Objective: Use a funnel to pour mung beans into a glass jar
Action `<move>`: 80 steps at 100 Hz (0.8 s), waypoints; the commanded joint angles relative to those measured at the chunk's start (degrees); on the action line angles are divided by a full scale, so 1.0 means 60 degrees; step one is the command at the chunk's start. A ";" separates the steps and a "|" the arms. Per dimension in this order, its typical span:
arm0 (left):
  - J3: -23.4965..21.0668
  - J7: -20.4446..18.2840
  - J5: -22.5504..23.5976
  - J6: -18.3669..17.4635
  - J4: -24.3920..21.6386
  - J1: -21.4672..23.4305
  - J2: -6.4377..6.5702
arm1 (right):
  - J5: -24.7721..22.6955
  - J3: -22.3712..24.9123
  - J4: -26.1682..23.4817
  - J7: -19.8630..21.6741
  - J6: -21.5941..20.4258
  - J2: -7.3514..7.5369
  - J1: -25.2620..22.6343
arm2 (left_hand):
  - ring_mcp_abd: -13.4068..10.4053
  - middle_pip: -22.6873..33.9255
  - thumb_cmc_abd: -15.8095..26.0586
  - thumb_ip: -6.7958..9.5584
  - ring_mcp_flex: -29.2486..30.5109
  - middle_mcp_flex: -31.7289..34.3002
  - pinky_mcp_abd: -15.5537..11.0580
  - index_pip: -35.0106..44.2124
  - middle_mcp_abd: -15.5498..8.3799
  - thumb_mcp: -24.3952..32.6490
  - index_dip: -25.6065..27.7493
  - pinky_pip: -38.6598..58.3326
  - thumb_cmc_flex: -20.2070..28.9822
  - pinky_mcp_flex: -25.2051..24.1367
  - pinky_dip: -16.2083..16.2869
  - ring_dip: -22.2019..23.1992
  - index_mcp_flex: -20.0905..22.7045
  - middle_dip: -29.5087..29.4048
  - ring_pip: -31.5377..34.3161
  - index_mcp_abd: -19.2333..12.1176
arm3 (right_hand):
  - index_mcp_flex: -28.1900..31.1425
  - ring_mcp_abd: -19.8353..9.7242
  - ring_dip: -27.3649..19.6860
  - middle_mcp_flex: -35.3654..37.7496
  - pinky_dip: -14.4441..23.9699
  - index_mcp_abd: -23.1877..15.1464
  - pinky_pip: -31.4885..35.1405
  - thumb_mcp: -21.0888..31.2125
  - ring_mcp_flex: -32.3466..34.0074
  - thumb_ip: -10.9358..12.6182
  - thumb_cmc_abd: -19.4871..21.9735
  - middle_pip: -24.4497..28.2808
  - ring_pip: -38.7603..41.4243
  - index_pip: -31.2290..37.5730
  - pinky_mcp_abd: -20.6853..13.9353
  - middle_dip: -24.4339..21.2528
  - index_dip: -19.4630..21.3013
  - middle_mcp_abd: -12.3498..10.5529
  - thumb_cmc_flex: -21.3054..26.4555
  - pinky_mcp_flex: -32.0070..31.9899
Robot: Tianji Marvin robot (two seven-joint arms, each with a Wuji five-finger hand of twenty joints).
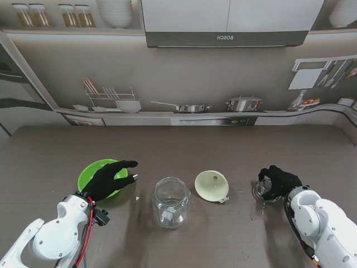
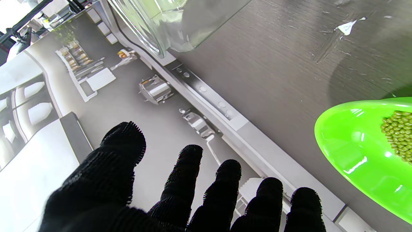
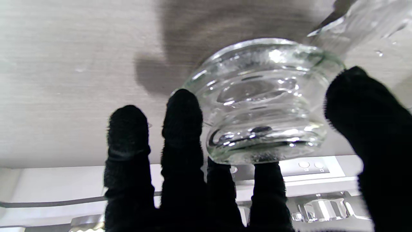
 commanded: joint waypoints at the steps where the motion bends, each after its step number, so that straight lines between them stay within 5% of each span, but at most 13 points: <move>1: -0.0016 -0.0182 -0.0012 0.0036 -0.0051 0.0045 -0.0011 | -0.0090 -0.0065 0.0078 0.0248 -0.0064 -0.0016 -0.0171 | -0.0043 0.0018 0.0446 0.0244 -0.0138 0.0113 -0.0339 -0.0071 -0.0024 -0.0175 -0.0011 -0.0196 0.0195 -0.0164 0.0166 -0.0040 0.0004 0.0094 -0.0096 -0.0252 | -0.0319 0.0121 -0.0968 -0.0490 0.0152 -0.0144 -0.0096 0.0335 -0.0766 0.0217 -0.0553 -0.0313 -0.2096 -0.0687 0.0407 -0.0265 -0.0276 0.0067 -0.0563 -0.0124; 27: -0.0027 -0.0177 -0.0005 0.0041 -0.0055 0.0050 -0.0011 | -0.0071 -0.0057 0.0091 0.0321 -0.0123 -0.0006 -0.0150 | -0.0044 0.0023 0.0448 0.0244 -0.0143 0.0125 -0.0347 -0.0083 -0.0052 -0.0180 -0.0013 -0.0196 0.0195 -0.0164 0.0166 -0.0041 -0.0027 0.0097 -0.0098 -0.0259 | -0.0777 0.1125 -0.1947 -0.0725 0.0374 -0.0206 -0.0577 0.0174 -0.1491 0.0086 -0.0644 -0.1466 -0.4352 -0.1544 0.0794 -0.1340 -0.0500 0.0014 -0.1358 -0.0527; 80: -0.0030 -0.0191 -0.0005 0.0066 -0.0050 0.0043 -0.0009 | -0.0188 0.0371 -0.0499 0.0357 -0.0040 -0.0045 -0.0290 | -0.0044 0.0017 0.0450 0.0244 -0.0152 0.0112 -0.0352 -0.0086 -0.0051 -0.0196 -0.0015 -0.0195 0.0199 -0.0163 0.0167 -0.0040 -0.0039 0.0097 -0.0101 -0.0266 | -0.1102 0.1843 -0.3203 -0.0542 -0.0157 -0.0240 -0.2506 -0.0305 -0.2344 0.0083 0.0107 -0.2275 -0.6866 -0.2502 0.1673 -0.2066 -0.0737 -0.0091 -0.2092 -0.1751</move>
